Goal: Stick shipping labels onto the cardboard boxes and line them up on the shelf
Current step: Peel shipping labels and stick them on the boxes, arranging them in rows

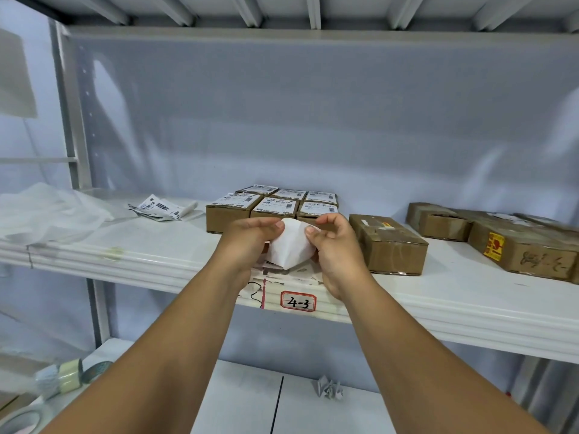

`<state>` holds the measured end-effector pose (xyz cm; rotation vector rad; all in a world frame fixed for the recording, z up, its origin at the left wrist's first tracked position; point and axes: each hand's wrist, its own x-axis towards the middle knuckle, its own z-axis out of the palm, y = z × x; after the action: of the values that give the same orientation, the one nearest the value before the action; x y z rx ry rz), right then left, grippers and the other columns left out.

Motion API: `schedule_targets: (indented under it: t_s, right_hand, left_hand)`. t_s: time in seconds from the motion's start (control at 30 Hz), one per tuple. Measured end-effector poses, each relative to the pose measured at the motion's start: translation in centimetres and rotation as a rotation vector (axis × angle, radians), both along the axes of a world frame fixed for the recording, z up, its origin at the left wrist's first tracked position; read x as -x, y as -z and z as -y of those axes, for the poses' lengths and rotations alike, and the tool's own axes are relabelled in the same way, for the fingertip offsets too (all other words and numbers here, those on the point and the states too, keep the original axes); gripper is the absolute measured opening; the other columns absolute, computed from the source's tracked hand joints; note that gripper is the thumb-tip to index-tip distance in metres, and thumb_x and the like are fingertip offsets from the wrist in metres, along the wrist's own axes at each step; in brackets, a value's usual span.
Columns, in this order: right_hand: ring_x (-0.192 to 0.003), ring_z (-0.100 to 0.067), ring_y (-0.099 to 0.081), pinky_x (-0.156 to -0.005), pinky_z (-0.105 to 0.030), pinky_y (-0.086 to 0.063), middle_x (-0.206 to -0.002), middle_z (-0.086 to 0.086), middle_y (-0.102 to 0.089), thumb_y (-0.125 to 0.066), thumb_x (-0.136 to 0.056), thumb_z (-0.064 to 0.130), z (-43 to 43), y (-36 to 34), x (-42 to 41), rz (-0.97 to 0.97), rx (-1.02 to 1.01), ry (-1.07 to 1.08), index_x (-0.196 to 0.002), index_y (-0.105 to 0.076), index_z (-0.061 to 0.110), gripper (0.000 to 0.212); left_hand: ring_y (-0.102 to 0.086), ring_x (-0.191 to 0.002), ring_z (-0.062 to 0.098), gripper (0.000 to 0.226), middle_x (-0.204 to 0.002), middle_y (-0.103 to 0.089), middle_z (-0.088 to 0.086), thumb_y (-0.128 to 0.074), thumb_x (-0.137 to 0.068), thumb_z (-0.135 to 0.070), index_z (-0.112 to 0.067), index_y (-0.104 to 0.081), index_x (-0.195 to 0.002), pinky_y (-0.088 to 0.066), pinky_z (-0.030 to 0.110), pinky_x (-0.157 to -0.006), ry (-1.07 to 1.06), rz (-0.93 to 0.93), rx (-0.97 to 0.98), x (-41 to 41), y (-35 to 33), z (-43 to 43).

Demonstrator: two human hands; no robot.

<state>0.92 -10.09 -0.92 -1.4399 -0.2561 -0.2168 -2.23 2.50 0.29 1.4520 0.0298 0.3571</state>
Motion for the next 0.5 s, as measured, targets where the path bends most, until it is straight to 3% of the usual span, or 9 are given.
schedule_targets:
  t_s: [0.1, 0.2, 0.3, 0.33, 0.43, 0.5]
  right_hand:
    - [-0.071, -0.013, -0.047, -0.050, -0.023, -0.041, -0.090, -0.002, -0.054, -0.047, -0.097, 0.008, -0.2, -0.1, 0.6, 0.082, 0.167, 0.041, -0.091, -0.046, 0.023, 0.017]
    - [-0.066, -0.012, -0.044, -0.050, -0.022, -0.040, -0.083, 0.005, -0.047, -0.046, -0.097, 0.009, -0.4, -0.1, 0.7, 0.168, 0.285, 0.124, -0.094, -0.046, 0.020, 0.011]
    - [-0.063, -0.012, -0.042, -0.046, -0.022, -0.036, -0.079, 0.007, -0.046, -0.047, -0.096, 0.010, -0.5, -0.1, 0.8, 0.190, 0.350, 0.170, -0.092, -0.046, 0.019, 0.010]
    - [-0.062, -0.013, -0.043, -0.047, -0.024, -0.035, -0.078, 0.007, -0.047, -0.048, -0.096, 0.010, -0.5, -0.1, 0.8, 0.189, 0.362, 0.163, -0.092, -0.046, 0.020, 0.011]
    - [-0.059, -0.012, -0.045, -0.044, -0.022, -0.033, -0.078, 0.007, -0.053, -0.046, -0.096, 0.010, -0.6, -0.2, 1.0, 0.176, 0.373, 0.137, -0.092, -0.045, 0.022, 0.013]
    - [-0.061, -0.016, -0.047, -0.043, -0.023, -0.033, -0.080, 0.005, -0.055, -0.045, -0.096, 0.010, -0.6, -0.2, 1.1, 0.167, 0.357, 0.108, -0.090, -0.045, 0.023, 0.015]
  left_hand:
    - [-0.060, -0.067, 0.015, 0.012, -0.085, -0.066, 0.003, -0.060, -0.091, -0.021, -0.013, -0.066, -0.097, -0.044, 0.016, -0.043, 0.007, 0.008, -0.024, 0.0, 0.0, 0.2]
    - [-0.060, -0.065, 0.014, 0.033, -0.080, -0.066, 0.003, -0.045, -0.097, -0.039, -0.013, -0.066, -0.095, -0.044, 0.018, -0.046, -0.056, -0.025, -0.130, -0.1, -0.2, 0.5]
    - [-0.062, -0.079, 0.018, 0.053, -0.090, -0.066, 0.005, -0.032, -0.094, -0.060, -0.018, -0.064, -0.092, -0.049, 0.026, -0.063, -0.090, -0.108, -0.167, -0.7, -0.4, 0.6]
    - [-0.060, -0.078, 0.017, 0.055, -0.088, -0.063, 0.003, -0.033, -0.091, -0.064, -0.018, -0.063, -0.091, -0.047, 0.027, -0.066, -0.094, -0.121, -0.207, -0.9, -0.3, 0.7]
    - [-0.043, -0.056, 0.016, 0.049, -0.063, -0.046, 0.000, -0.046, -0.088, -0.061, -0.015, -0.053, -0.072, -0.031, 0.027, -0.055, -0.112, -0.082, -0.287, -1.1, 0.1, 1.4]
    - [-0.042, -0.054, 0.018, 0.051, -0.057, -0.044, 0.000, -0.049, -0.087, -0.059, -0.015, -0.048, -0.062, -0.030, 0.028, -0.057, -0.157, -0.094, -0.315, -1.4, 0.1, 1.7]
